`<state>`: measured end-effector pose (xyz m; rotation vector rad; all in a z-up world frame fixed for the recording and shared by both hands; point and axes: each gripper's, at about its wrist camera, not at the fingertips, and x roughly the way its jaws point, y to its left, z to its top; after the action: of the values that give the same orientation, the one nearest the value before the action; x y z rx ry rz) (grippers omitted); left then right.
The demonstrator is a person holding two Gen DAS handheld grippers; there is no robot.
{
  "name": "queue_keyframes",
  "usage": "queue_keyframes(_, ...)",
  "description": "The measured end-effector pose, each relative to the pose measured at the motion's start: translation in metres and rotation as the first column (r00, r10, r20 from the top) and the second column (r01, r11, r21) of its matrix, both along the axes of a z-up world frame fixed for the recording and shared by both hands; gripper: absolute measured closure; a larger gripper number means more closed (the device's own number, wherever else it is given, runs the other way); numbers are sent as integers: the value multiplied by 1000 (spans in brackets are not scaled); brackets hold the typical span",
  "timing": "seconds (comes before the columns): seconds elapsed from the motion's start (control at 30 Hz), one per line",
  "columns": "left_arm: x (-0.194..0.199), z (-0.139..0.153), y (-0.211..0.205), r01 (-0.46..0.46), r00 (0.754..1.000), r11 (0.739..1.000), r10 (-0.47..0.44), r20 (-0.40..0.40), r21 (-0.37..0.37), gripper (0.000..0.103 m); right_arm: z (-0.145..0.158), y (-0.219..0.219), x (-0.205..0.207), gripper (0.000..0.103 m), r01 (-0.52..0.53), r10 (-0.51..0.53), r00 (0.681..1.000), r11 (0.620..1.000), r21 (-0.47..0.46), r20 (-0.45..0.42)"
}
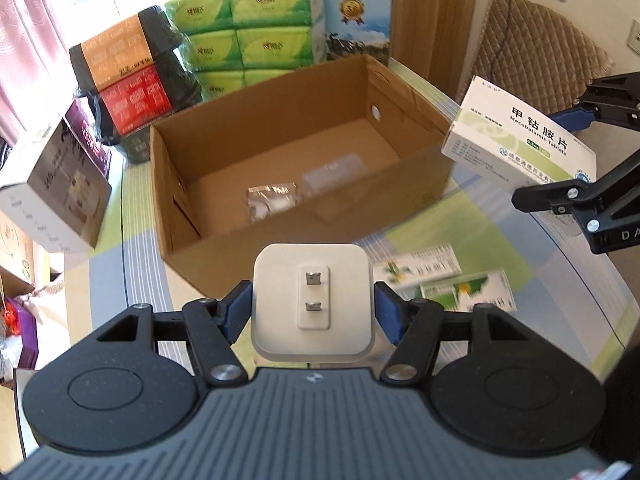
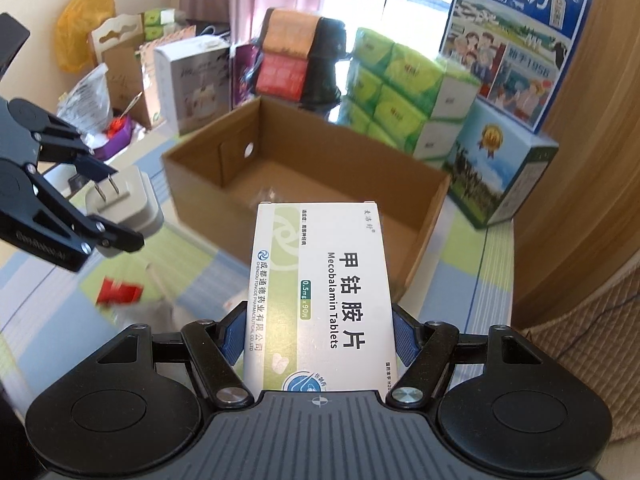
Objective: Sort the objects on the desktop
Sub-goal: 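Carry the adapter and medicine box into the cardboard box and release both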
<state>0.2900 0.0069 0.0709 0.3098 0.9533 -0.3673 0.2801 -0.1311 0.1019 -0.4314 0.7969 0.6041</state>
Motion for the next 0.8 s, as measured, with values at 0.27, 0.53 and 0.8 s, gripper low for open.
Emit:
queue_keyframes(0.27,50,-5,-1,-29,1000,999,29,7,15,43,-3,13,56,35,35,-35,999,999,-4,-18)
queue_keyframes(0.53,85,-13,-9,-29,1000,1000,29,5,12,43,-15,18,90,35,68,-67,996,998,12,-55)
queue_keyframes(0.8,121,-20,-11,-66,998,998,66,6,-19,43,-28,25,114,35,98,-97,993,995,13,-74)
